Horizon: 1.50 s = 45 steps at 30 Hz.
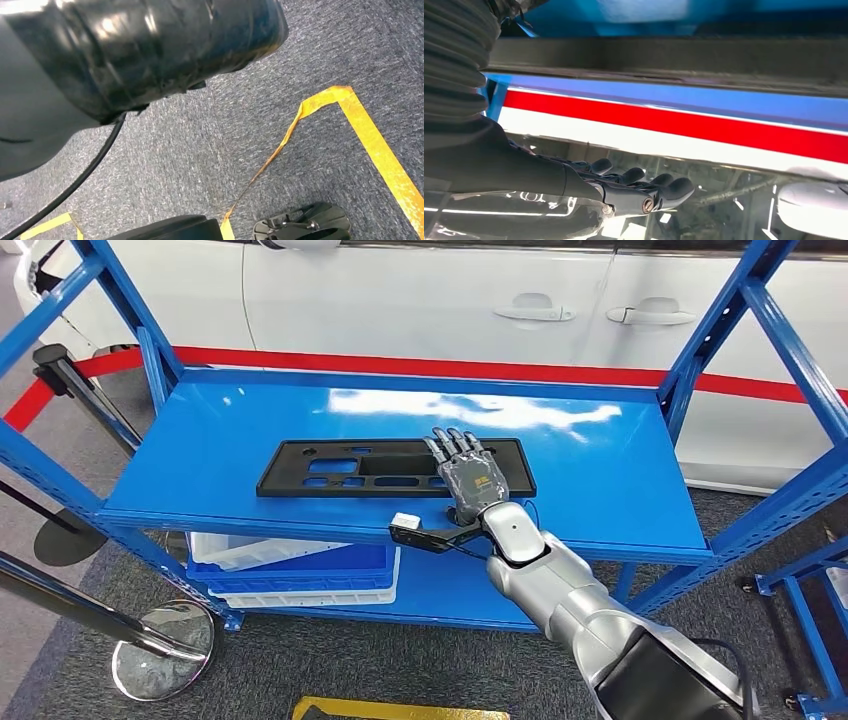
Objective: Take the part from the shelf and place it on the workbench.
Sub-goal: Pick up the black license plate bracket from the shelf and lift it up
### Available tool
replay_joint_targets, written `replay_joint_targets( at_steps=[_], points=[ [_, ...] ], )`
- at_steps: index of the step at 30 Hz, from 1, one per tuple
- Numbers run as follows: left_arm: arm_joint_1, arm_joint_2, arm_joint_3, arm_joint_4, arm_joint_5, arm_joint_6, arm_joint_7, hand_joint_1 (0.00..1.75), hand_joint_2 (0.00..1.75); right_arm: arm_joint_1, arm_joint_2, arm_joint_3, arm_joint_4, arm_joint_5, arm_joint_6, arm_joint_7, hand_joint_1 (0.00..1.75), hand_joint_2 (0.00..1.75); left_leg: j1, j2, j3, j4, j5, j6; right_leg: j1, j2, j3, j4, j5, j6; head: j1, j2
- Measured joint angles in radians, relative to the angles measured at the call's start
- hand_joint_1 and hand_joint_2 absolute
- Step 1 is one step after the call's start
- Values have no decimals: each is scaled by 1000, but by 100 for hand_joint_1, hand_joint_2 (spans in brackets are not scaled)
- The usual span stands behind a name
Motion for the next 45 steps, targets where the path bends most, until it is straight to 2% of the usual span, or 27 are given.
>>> replay_joint_targets(
  at_steps=[17,20,24,28,45],
  points=[
    [0,-2,0,0,35,-4,-7,0,0,3,-25,0,10,22,7,15,0,175,0,0,0,0,0,0,0,0,0,0,0,0,0,0],
    [0,-4,0,0,35,0,-10,0,0,3,-28,0,10,53,-4,40,1,175,0,0,0,0,0,0,0,0,0,0,0,0,0,0],
    [0,-8,0,0,34,1,-10,0,0,3,-35,0,11,108,-41,120,173,175,0,0,0,0,0,0,0,0,0,0,0,0,0,0],
    [0,-10,0,0,35,2,-10,0,0,3,-40,0,13,133,-37,165,175,175,0,0,0,0,0,0,0,0,0,0,0,0,0,0],
    [0,-17,5,0,55,12,-20,0,0,-1,-51,0,17,198,-15,174,175,175,0,0,0,0,0,0,0,0,0,0,0,0,0,0]
  ],
)
